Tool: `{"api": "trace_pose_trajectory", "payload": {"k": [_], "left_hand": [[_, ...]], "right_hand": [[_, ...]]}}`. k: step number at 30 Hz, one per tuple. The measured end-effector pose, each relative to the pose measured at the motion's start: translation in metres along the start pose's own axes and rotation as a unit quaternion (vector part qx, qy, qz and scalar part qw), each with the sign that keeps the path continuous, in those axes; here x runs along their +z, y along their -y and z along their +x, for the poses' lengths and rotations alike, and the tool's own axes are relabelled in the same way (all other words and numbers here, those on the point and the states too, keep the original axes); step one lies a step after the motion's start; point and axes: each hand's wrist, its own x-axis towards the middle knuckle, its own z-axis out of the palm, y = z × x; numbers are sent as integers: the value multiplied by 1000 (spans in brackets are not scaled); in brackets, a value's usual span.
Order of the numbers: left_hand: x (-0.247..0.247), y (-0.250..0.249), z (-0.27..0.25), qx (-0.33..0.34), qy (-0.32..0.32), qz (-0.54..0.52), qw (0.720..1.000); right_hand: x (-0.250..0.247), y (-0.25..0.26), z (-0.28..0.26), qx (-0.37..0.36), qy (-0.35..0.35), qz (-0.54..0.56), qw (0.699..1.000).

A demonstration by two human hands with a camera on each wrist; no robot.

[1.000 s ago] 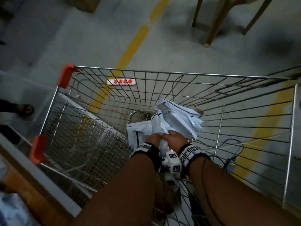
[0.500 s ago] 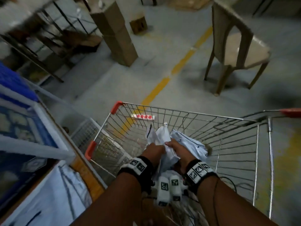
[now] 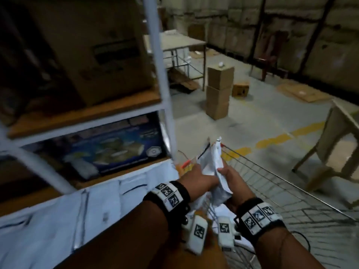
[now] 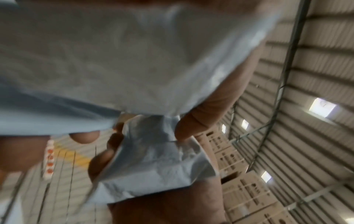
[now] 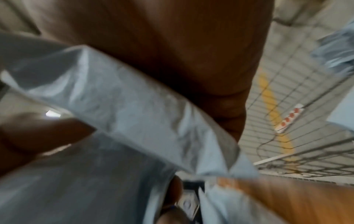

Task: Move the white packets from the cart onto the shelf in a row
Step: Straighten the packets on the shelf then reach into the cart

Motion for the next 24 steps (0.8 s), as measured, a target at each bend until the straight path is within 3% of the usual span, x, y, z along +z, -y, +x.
{"api": "trace_pose_trajectory", "payload": {"k": [5, 10, 15, 19, 24], "left_hand": [[-76, 52, -84, -33, -80, -58, 995], [-145, 124, -141, -18, -207, 5, 978], [-186, 185, -168, -139, -294, 104, 940], [-180, 210, -159, -179, -298, 161, 924], [-160, 227, -139, -184, -281, 224, 915]], "right_hand": [[97, -11, -13, -96, 70, -144, 982], [171, -33, -28, -138, 78, -335, 929], [226, -63, -32, -161, 23, -596, 786], [256, -96, -34, -102, 19, -730, 675], [267, -137, -31, -47, -1, -801, 597]]}}
